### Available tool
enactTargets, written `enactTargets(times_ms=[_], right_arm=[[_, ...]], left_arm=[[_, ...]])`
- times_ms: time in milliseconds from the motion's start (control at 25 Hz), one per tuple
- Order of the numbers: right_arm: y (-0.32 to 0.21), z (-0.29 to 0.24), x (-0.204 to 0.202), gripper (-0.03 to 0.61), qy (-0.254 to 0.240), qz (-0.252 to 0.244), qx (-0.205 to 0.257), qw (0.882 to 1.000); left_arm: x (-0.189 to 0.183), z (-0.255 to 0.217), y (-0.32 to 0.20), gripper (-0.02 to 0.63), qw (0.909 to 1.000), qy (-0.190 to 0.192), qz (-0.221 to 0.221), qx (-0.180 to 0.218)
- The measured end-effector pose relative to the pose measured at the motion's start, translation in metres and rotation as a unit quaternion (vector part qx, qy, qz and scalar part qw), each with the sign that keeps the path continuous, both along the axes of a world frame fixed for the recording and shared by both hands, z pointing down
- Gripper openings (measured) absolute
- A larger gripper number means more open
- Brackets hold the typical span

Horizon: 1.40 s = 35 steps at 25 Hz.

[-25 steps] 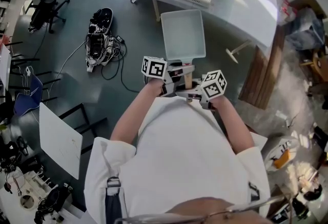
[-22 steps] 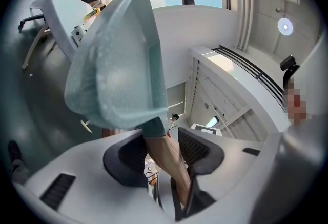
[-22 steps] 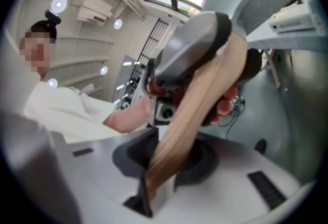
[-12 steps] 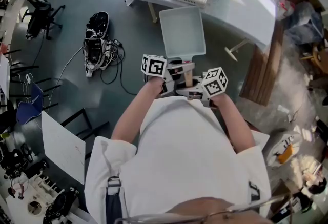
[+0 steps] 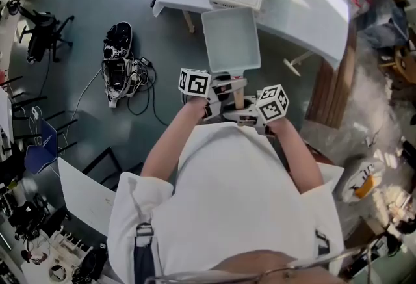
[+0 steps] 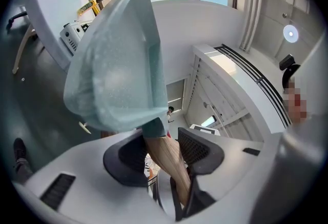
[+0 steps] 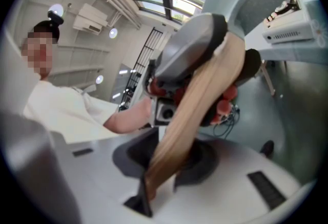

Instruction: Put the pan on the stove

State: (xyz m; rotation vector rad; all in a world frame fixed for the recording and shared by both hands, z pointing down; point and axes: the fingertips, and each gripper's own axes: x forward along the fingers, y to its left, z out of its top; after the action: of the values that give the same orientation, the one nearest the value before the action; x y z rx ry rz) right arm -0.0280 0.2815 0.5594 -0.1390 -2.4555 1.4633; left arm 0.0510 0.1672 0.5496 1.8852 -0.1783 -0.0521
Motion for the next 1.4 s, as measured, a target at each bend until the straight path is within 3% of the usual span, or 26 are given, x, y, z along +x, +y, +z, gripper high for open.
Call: enactTargets(times_ms=[920, 1400], right_arm=[[-0.144, -0.003, -0.061, 0.106, 0.008, 0.080, 0.010, 0.997], [-0.184, -0.002, -0.071, 0.106, 0.008, 0.096, 0.004, 0.995]], left_arm=[[-0.043, -0.005, -0.130, 0.201, 0.9961, -0.005, 0.088, 0.005], [-0.052, -0.003, -0.168, 0.201, 0.9951, -0.008, 0.099, 0.004]])
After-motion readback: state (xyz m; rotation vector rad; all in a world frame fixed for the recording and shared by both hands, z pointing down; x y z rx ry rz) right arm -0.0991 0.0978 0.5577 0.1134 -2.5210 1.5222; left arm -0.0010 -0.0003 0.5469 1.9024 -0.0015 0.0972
